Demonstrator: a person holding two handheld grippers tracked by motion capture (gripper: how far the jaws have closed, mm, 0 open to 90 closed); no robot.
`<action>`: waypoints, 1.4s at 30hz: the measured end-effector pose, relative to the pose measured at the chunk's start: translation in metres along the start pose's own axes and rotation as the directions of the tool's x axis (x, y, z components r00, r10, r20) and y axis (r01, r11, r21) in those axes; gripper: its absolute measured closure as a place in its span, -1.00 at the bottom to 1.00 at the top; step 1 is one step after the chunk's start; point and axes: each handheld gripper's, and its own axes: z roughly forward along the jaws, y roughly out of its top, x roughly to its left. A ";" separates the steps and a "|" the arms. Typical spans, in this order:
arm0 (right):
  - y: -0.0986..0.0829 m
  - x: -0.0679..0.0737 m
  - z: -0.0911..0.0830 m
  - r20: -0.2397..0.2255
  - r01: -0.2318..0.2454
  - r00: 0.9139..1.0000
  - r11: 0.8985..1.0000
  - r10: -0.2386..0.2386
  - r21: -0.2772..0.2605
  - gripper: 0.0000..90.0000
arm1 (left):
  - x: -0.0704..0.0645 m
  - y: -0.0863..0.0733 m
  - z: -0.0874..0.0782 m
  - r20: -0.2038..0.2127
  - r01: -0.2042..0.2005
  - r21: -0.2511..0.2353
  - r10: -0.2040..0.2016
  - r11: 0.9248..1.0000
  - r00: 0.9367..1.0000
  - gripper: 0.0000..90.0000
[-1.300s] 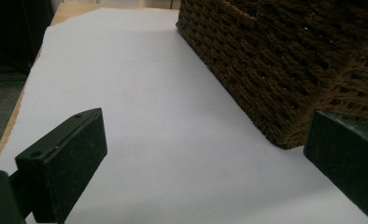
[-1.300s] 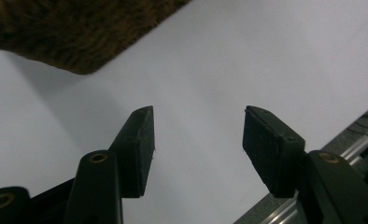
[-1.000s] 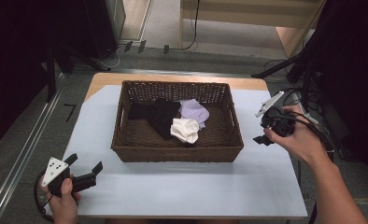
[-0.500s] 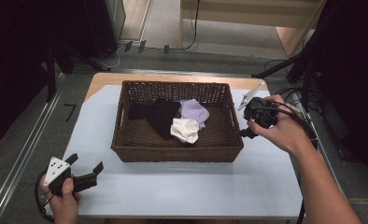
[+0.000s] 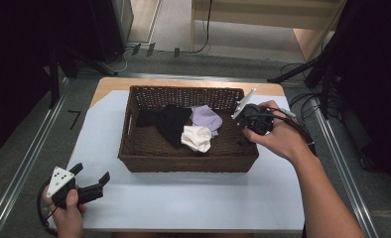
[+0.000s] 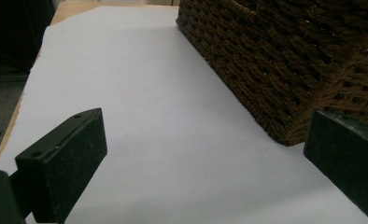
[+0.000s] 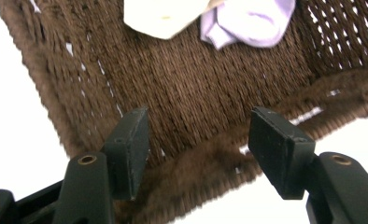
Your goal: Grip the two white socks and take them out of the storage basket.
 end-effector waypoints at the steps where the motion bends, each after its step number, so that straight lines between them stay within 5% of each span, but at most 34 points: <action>1: 0.003 0.001 0.002 -0.004 0.003 1.000 1.000 -0.003 0.001 -0.15 | 0.000 0.000 0.000 0.000 0.000 -0.001 0.000 1.000 1.000 -0.99; 42: 0.091 0.031 0.089 -0.069 0.109 0.992 0.992 -0.105 0.065 -0.26 | 0.000 0.000 0.000 0.001 0.003 0.002 -0.003 1.000 1.000 -0.99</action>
